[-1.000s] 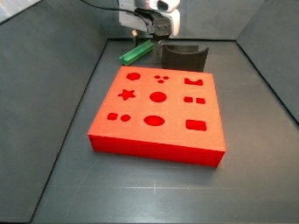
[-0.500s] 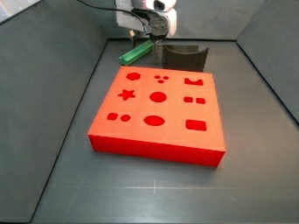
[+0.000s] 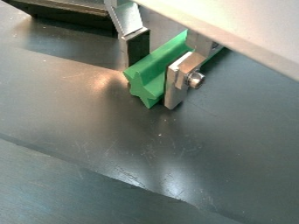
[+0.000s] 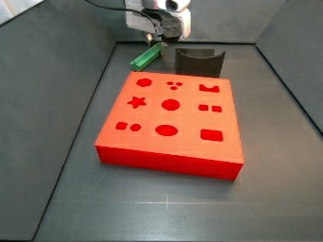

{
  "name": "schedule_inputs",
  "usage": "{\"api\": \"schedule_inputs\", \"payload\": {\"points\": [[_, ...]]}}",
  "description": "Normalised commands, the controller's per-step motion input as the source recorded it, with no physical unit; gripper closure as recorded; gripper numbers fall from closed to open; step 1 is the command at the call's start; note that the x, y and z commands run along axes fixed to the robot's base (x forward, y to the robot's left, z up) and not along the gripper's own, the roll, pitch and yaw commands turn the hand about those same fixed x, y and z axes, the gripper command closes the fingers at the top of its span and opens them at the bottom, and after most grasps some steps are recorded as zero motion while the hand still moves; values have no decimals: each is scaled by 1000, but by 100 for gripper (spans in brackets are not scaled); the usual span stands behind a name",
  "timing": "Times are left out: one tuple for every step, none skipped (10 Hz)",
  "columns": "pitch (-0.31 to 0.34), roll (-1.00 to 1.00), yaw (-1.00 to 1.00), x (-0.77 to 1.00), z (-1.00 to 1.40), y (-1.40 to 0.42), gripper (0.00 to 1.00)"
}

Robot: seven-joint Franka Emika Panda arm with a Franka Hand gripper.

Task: Pick up the star object. Move up. Place the star object on the fixture. Regrasp the star object. Move to above the board. Insert the star object.
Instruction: Pick up the star object.

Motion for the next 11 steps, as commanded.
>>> {"api": "schedule_inputs", "payload": {"points": [[0,0,0,0,0,0,100],[0,0,0,0,0,0,100],[0,0,0,0,0,0,100],[0,0,0,0,0,0,100],[0,0,0,0,0,0,100],[0,0,0,0,0,0,100],[0,0,0,0,0,0,100],[0,0,0,0,0,0,100],[0,0,0,0,0,0,100],[0,0,0,0,0,0,100],[0,0,0,0,0,0,100]]}}
